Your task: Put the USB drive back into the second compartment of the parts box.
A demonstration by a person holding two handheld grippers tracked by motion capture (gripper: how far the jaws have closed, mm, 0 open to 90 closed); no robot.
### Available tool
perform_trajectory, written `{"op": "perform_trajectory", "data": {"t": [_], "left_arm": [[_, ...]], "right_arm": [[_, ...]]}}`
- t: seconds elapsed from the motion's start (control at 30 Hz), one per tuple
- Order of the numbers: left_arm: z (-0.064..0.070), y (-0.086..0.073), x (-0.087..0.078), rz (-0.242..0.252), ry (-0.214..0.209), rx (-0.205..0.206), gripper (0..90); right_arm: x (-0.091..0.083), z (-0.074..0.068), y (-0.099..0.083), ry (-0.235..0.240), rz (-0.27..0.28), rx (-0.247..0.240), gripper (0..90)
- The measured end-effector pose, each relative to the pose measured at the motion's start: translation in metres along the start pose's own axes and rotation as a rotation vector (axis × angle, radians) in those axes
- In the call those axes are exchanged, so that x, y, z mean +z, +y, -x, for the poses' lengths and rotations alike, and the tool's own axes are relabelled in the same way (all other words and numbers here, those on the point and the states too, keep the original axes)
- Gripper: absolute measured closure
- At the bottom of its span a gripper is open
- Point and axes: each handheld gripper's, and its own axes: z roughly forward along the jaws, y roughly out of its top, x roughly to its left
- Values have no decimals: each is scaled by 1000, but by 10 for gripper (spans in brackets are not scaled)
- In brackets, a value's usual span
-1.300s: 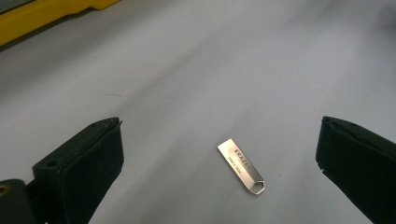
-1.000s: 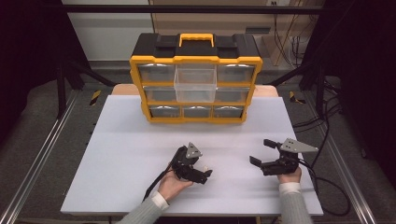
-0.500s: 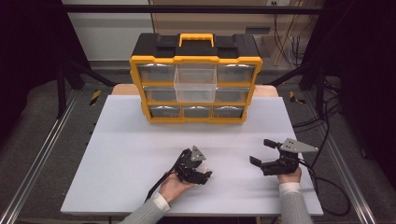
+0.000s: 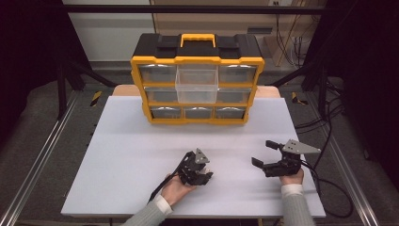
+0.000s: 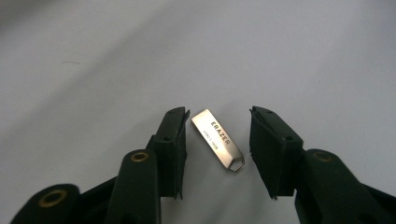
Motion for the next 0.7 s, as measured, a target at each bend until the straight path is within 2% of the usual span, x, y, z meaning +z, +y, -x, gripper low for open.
{"op": "perform_trajectory", "data": {"t": [0.07, 0.23, 0.53, 0.7], "left_arm": [[1, 0, 0, -2, -8, -4, 623], [1, 0, 1, -7, -13, -11, 680], [-1, 1, 2, -18, -13, -44, 728], [-1, 1, 2, -24, -15, -48, 764]], "right_arm": [[0, 0, 0, -1, 1, 0, 22], [0, 0, 0, -1, 1, 1, 22], [0, 0, 0, -3, 4, -2, 22], [0, 0, 0, -3, 5, -3, 21]]}}
